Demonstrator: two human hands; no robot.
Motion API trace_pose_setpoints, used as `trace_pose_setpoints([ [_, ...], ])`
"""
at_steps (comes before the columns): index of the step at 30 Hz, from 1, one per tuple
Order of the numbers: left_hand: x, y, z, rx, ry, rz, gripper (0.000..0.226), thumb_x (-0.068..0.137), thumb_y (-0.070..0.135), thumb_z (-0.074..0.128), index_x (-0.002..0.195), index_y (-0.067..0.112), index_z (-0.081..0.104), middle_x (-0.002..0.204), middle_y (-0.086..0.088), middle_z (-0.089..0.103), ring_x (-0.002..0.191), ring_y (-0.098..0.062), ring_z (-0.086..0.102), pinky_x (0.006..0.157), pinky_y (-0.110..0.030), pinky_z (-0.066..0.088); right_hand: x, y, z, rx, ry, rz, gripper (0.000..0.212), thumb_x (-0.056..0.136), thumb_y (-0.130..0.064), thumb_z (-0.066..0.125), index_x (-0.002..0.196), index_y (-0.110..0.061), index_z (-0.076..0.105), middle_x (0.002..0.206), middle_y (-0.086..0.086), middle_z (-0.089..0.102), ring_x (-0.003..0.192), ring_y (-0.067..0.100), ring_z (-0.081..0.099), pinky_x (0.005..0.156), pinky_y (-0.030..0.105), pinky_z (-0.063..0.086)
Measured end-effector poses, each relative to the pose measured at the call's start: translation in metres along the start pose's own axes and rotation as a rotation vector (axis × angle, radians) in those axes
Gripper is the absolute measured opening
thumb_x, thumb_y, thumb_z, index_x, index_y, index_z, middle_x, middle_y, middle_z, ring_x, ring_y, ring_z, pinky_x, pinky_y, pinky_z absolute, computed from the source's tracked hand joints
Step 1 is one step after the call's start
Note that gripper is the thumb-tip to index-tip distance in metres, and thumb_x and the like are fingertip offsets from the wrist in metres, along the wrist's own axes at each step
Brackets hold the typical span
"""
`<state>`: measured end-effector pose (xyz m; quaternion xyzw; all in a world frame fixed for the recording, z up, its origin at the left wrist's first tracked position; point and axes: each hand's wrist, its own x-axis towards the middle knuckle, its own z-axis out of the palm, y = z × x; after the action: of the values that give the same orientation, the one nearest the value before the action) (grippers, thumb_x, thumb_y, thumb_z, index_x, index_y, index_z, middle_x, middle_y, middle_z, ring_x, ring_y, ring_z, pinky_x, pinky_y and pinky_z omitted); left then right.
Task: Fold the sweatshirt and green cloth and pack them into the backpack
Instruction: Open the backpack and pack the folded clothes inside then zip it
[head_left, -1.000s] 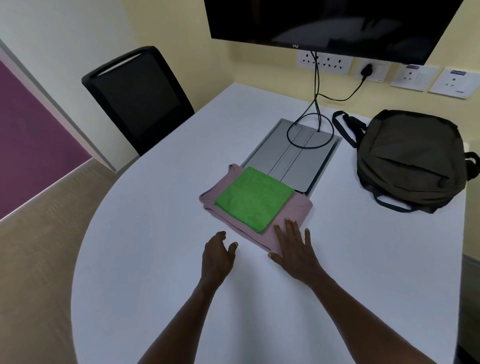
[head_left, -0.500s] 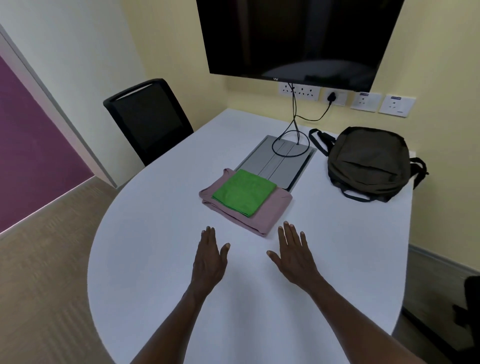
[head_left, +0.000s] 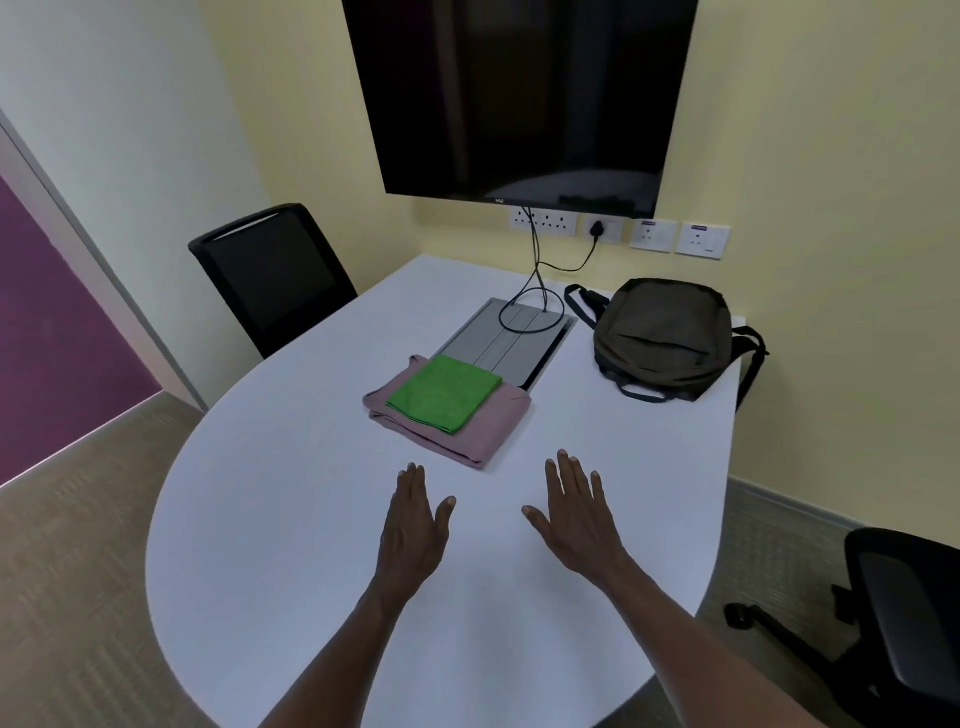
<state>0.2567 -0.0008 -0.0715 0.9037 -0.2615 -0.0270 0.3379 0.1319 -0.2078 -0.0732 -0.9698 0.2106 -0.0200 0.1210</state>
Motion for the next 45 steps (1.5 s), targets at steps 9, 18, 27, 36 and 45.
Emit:
trace_pose_setpoints([
  [9, 0.008, 0.071, 0.045, 0.005, 0.055, -0.027, 0.07, 0.102, 0.036, 0.048, 0.155, 0.0, 0.019, 0.163, -0.015, 0.02, 0.153, -0.025, 0.014, 0.122, -0.034, 0.014, -0.001, 0.086, -0.034, -0.01, 0.009, -0.022, 0.112, 0.077, -0.076, -0.025, 0.157, -0.007, 0.009, 0.164, 0.018, 0.001, 0.152, 0.032, 0.006, 0.12, 0.048, -0.001],
  [18, 0.025, 0.159, 0.114, -0.012, 0.102, -0.076, 0.069, 0.102, 0.036, 0.049, 0.155, 0.001, 0.023, 0.162, -0.015, 0.023, 0.151, -0.027, 0.02, 0.122, -0.04, 0.02, 0.006, 0.199, -0.06, -0.041, -0.002, -0.008, 0.121, 0.063, -0.076, -0.039, 0.157, -0.009, -0.003, 0.164, 0.016, -0.01, 0.153, 0.03, -0.005, 0.121, 0.048, -0.005],
  [27, 0.041, 0.208, 0.156, 0.013, 0.096, -0.08, 0.069, 0.102, 0.039, 0.048, 0.154, 0.001, 0.023, 0.162, -0.015, 0.022, 0.151, -0.026, 0.02, 0.122, -0.039, 0.02, 0.032, 0.265, -0.078, -0.042, 0.018, -0.013, 0.123, 0.063, -0.077, -0.038, 0.158, -0.009, 0.001, 0.165, 0.016, -0.004, 0.153, 0.03, 0.001, 0.121, 0.05, 0.0],
  [36, 0.106, 0.215, 0.175, 0.012, 0.053, -0.053, 0.068, 0.103, 0.039, 0.046, 0.153, -0.001, 0.024, 0.161, -0.018, 0.025, 0.151, -0.029, 0.02, 0.122, -0.041, 0.022, 0.079, 0.297, -0.089, -0.014, 0.069, 0.039, 0.12, 0.069, -0.078, -0.031, 0.157, -0.008, 0.009, 0.165, 0.017, 0.003, 0.152, 0.03, 0.008, 0.121, 0.05, 0.007],
  [45, 0.139, 0.232, 0.199, -0.005, 0.004, 0.0, 0.069, 0.102, 0.039, 0.046, 0.153, -0.002, 0.024, 0.162, -0.018, 0.022, 0.152, -0.029, 0.018, 0.121, -0.037, 0.018, 0.113, 0.325, -0.1, -0.024, 0.073, 0.105, 0.077, 0.101, -0.054, 0.035, 0.157, -0.008, 0.01, 0.164, 0.017, 0.005, 0.152, 0.032, 0.009, 0.12, 0.051, 0.01],
])
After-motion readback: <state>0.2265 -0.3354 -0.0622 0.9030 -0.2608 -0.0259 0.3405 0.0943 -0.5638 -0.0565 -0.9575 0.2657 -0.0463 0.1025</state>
